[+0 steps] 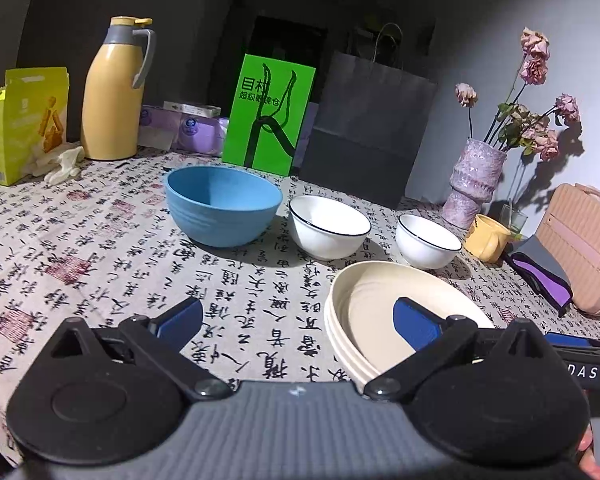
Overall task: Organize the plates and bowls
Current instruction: 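Lift both open grippers and move them toward the blue bowl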
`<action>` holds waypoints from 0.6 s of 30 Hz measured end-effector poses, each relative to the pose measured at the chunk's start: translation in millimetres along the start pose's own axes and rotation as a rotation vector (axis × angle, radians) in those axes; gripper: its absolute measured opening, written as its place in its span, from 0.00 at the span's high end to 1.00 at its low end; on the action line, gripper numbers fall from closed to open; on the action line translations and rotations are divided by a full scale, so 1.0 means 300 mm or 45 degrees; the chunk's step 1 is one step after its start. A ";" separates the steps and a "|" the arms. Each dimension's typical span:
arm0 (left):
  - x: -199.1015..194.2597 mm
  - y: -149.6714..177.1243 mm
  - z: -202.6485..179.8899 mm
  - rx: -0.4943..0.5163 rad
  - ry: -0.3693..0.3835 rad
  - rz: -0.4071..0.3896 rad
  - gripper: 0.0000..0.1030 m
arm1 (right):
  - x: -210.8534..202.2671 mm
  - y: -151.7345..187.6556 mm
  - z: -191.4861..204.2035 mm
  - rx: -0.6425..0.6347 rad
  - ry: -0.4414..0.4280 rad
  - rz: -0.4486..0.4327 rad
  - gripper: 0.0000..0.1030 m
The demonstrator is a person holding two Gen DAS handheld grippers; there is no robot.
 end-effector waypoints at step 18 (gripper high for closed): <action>-0.073 0.000 0.175 0.019 -0.055 0.013 0.00 | -0.018 0.008 0.120 0.012 -0.037 0.011 0.00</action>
Point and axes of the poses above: each gripper's, at about its wrist camera, not at the fingertips, and x roughly the way its jaws point, z to its left, y to its underside, the point moved 6 cm from there along x, roughly the way its jaws point, and after that the axes turned 15 degrees about x, right-handed, at the moved point
